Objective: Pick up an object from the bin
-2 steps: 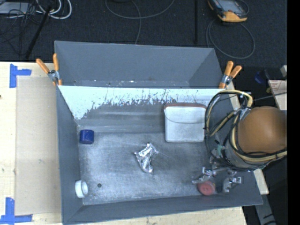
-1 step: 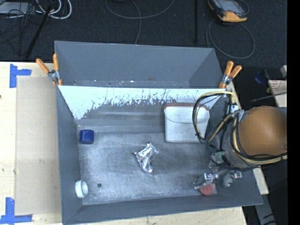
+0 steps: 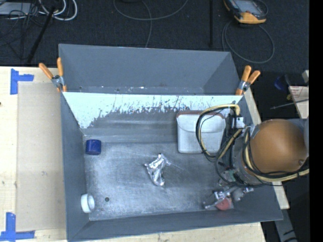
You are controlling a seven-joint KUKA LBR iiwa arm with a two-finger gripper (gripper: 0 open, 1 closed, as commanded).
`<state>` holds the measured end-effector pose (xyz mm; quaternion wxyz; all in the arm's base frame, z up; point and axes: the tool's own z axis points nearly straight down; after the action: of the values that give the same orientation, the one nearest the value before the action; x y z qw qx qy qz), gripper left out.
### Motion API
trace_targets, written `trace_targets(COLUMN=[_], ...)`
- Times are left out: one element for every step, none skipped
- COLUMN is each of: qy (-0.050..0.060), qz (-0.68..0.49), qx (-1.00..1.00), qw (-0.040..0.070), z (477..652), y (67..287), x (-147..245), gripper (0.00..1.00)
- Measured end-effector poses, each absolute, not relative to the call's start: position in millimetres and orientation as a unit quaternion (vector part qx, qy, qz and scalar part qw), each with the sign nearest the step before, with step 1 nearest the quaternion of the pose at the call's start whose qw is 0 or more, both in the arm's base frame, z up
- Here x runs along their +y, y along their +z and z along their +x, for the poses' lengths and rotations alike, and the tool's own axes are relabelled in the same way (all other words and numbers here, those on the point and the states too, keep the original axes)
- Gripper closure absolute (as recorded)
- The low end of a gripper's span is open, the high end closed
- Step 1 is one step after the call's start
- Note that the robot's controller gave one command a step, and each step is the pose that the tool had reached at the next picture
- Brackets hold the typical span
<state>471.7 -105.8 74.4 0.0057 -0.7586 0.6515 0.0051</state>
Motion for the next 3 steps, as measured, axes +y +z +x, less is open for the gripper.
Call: trace_targets(qy=[-0.006,-0.003,0.0], qz=[-0.916,-0.915,-0.914], qx=[0.401,0.404,0.406], qw=[0.013,0.004,0.001], z=[478.3,476.3,477.0], y=[74,74,120], x=[-106,-112,-110], gripper=[0.0,1.0,1.0])
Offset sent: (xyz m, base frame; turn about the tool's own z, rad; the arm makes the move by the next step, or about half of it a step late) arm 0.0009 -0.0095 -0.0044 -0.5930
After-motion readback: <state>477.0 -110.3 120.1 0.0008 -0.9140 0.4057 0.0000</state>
